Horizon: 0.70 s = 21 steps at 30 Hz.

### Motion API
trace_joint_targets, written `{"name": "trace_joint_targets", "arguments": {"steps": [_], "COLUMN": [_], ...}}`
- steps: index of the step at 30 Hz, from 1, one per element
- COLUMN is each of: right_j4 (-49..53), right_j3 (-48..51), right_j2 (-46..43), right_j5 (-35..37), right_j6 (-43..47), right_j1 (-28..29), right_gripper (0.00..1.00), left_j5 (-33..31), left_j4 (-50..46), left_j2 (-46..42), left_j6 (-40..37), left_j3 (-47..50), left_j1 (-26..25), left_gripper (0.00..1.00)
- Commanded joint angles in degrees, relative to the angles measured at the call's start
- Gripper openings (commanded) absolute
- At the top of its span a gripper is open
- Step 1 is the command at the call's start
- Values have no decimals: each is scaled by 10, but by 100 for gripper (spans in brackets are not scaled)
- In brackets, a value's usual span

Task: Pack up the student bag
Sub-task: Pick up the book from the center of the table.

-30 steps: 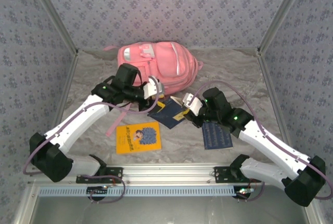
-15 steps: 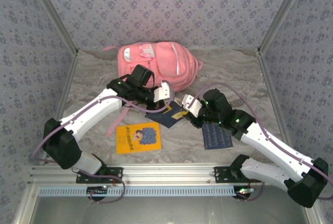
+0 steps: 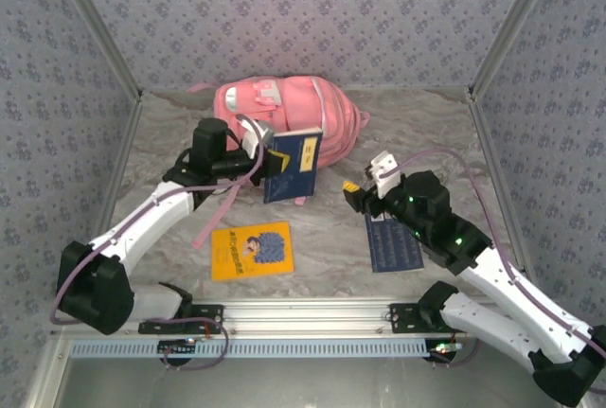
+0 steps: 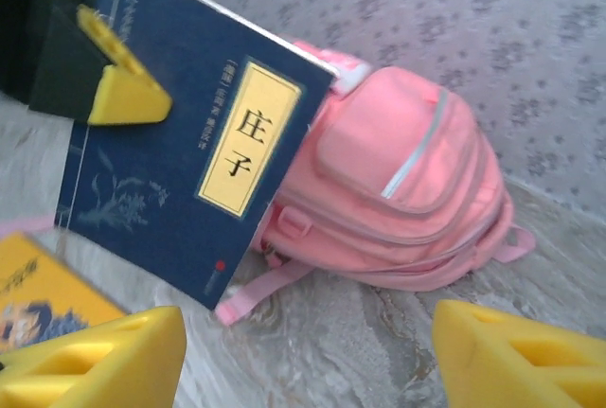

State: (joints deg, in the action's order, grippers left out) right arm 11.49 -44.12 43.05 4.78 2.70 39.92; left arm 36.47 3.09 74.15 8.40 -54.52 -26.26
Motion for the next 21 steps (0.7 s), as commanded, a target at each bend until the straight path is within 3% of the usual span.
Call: {"name": "trace_joint_targets", "arguments": {"steps": [1,4,8,11,13,16,21], "right_j4": [6,-1,-79,-164,-294,-457,-563], "right_j3": [-14,-11,23,40,70,87,75], "right_j2": [9,30,47,93,136,203,281], "right_j5": [40,-9,-79,-207,-271,-295,-292], "right_j6": [-152,-209,-390,-577,-699,-809,-882], "right_j1": [-15,-31,-66,-121,-137,-129,-106], "right_gripper": [72,70,71,73,77,81,86], "left_j5": [-124,-184,-307,-336,-345,-353,-359], "left_j4": [181,266,329,335,341,342,342], "left_j2": [-18,-15,-32,-36,-33,-32,-37], "left_j6": [317,468,595,644,668,694,704], "left_j3": [4,36,82,89,93,97,100], "left_j1": [-4,-8,-28,-40,-47,-55,-62], "left_gripper": [0,0,0,0,0,0,0]}}
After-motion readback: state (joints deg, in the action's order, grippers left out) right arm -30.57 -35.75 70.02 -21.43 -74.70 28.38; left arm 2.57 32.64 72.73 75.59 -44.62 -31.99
